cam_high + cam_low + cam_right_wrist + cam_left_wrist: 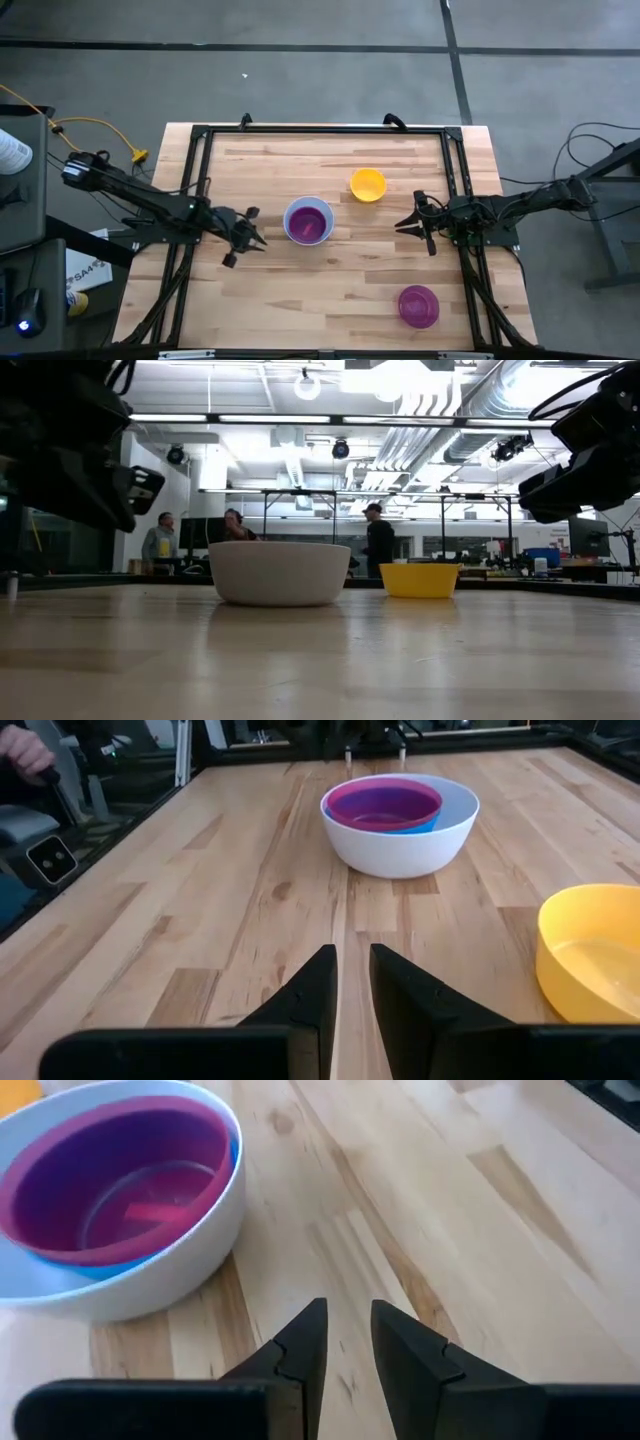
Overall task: Nest bowls inside each other
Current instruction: Stack the yellow bowl on top of the pink bowl
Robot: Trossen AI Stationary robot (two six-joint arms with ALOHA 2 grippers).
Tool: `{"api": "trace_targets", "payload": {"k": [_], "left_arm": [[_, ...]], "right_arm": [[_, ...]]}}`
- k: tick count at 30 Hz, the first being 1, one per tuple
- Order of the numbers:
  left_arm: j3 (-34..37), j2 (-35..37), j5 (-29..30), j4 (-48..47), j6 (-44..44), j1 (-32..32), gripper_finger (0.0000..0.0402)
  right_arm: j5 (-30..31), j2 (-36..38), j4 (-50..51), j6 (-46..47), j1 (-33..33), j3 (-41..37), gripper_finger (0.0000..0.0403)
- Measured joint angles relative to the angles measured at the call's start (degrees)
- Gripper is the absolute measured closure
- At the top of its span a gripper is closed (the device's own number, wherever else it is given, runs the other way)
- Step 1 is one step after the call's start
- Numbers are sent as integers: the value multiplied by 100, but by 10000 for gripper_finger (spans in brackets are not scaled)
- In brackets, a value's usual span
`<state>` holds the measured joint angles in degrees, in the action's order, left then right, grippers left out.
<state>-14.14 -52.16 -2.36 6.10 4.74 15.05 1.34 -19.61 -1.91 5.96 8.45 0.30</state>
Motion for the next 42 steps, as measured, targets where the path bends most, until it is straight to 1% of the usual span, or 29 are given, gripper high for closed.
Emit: {"api": "trace_targets", "payload": {"k": [7,12,30,37,42], "left_arm": [[528,940,107,-13,-34,0,320],[748,1433,132,-26,-41,0,320],[1253,2500,152,-10,8,0,320],[1262,2758,154,-269,94,0,320],[1267,3103,168,-627,103,0,320]], "right_arm": [[3,-21,-4,0,2,0,346],[0,-20,2,0,0,0,346],[0,-22,-2,0,1,0,346],[0,-22,-2,0,2,0,346],[0,-22,-2,0,0,0,346]]}}
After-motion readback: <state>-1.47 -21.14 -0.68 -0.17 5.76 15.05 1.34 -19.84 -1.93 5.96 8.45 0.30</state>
